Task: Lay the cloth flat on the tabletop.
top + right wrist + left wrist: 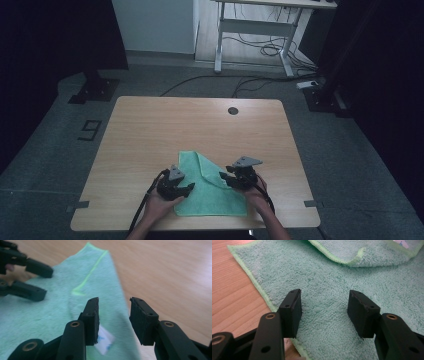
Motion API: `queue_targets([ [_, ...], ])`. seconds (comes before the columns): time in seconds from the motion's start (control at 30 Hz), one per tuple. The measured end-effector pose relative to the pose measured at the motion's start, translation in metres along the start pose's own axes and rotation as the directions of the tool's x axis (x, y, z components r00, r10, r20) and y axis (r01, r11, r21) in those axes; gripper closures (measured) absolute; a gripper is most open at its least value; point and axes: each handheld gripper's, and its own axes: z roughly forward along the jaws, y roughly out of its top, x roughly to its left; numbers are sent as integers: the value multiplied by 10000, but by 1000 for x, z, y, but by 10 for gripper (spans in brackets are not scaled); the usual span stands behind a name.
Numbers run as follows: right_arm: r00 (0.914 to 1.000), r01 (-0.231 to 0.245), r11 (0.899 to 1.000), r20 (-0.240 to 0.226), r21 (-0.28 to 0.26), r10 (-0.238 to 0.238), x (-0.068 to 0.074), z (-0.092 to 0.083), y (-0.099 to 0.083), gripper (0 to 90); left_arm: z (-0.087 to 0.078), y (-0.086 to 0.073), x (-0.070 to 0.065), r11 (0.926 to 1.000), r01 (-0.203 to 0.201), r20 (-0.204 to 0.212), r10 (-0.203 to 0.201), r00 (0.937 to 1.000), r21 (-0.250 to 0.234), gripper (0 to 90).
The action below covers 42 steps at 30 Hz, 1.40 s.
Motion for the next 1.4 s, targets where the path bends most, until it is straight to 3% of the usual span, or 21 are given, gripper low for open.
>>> queue_targets([
  [0.17,9987,183,9995,-475,247,-172,15,10,-4,590,0,0,-1,10000,-65,-69,66,10000,21,454],
  [0.3,9986,521,9958,50,757,-526,20,22,-6,618,0,0,-3,9997,-223,-206,224,9995,64,454],
  [0.37,9985,550,9956,23,761,-553,22,24,-6,647,0,0,-2,9998,-212,-161,213,9996,54,454],
  [0.53,9921,1234,9900,151,689,-1248,29,24,-3,790,0,0,-1,9999,-130,-67,130,9999,28,455],
  [0.6,9933,1115,9926,265,477,-1128,28,22,-2,824,0,0,-1,9999,-158,-72,158,9998,41,455],
  [0.67,9931,950,9951,670,261,-966,24,18,1,843,0,0,-1,9998,-172,-88,172,9998,42,455],
  [0.77,9789,1069,9942,1743,104,-1070,18,11,6,847,0,0,-1,9998,-197,-87,198,9998,31,454],
  [0.83,9695,1111,9938,2187,104,-1107,10,10,9,847,0,0,-1,9998,-185,-57,185,9998,53,455],
  [1.1,9572,148,9995,2893,-269,-64,-38,13,21,846,-1,0,2,10000,-13,134,13,9999,-5,456],
  [1.2,9535,-230,9997,3004,-58,237,-54,18,22,839,-1,0,2,10000,-38,119,38,9999,-2,456],
  [1.33,9570,-934,9955,2770,131,862,-71,27,18,831,-1,0,2,10000,-25,129,25,9999,0,456],
  [1.4,9495,-1335,9900,2920,455,1146,-77,32,14,806,-1,0,2,10000,-16,133,16,9999,-10,456],
])
